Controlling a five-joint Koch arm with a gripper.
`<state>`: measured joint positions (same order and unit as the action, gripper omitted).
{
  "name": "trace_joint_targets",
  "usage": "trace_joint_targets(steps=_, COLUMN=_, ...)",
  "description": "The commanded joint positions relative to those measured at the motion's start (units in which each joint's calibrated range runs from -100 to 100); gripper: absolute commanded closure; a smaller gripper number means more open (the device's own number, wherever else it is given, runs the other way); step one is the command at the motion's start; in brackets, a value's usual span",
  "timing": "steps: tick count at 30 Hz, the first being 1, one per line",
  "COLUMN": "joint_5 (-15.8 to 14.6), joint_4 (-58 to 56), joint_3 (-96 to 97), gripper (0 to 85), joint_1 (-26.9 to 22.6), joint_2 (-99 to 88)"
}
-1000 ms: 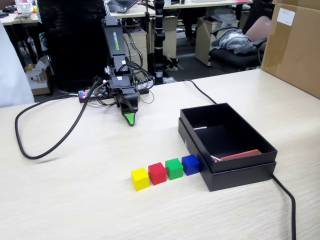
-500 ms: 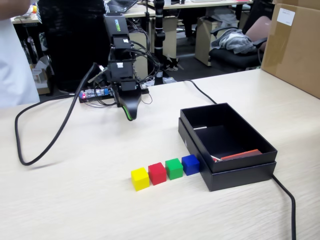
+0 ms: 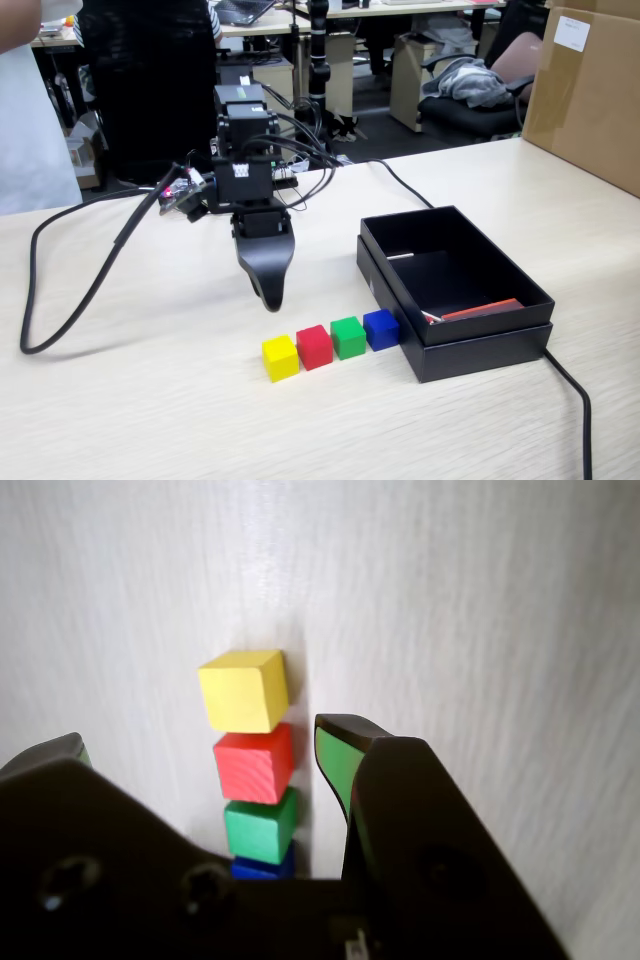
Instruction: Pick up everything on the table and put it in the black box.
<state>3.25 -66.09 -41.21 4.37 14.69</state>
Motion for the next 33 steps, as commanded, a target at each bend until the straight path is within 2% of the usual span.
trace_joint_targets(steps=1, joint_5=1.3, joint_4=-0.3, joint_3=-7.7, gripper=40.8, joint_1=0.0, joint_2=5.2)
trace_joint_targets(steps=9, joint_5=1.5, joint_4=-0.3, joint_3=-15.3, gripper=43.0, joint_1=0.1, joint_2=17.0)
trace_joint_targets(steps=15, joint_5=1.5, joint_4=-0.3, joint_3=-17.4, gripper=57.5, joint_1=0.1, joint_2=21.5)
trace_joint_targets(steps=19, joint_5=1.5, joint_4=-0.3, joint_3=-19.3, gripper=80.1, joint_1=0.2, joint_2=23.5)
trace_joint_targets(steps=20, joint_5=1.4, joint_4=-0.4, joint_3=-19.3, gripper=82.2, joint_1=0.2, joint_2=23.5)
trace_joint_targets(steps=23, joint_5=1.2, joint_4=-3.4, joint_3=-18.4, gripper=82.2, joint_1=0.4, joint_2=18.9)
trace_joint_targets(steps=27, joint_5=1.2, joint_4=-4.9, joint_3=-9.1, gripper=82.2, joint_1=0.1, joint_2=-4.1)
trace_joint_targets(steps=28, joint_5=0.9, joint_4=-5.1, joint_3=-6.0, gripper=82.2, joint_1=-1.1, joint_2=-12.3)
trace_joint_targets(steps=31, joint_5=-0.6, joint_4=-6.7, joint_3=-4.3, gripper=82.1, joint_1=-4.3, joint_2=-20.4)
trace_joint_targets(steps=33, joint_5=-3.0, joint_4=-8.1, joint_3=-4.9, gripper=82.1, joint_1=-8.5, joint_2=-22.8)
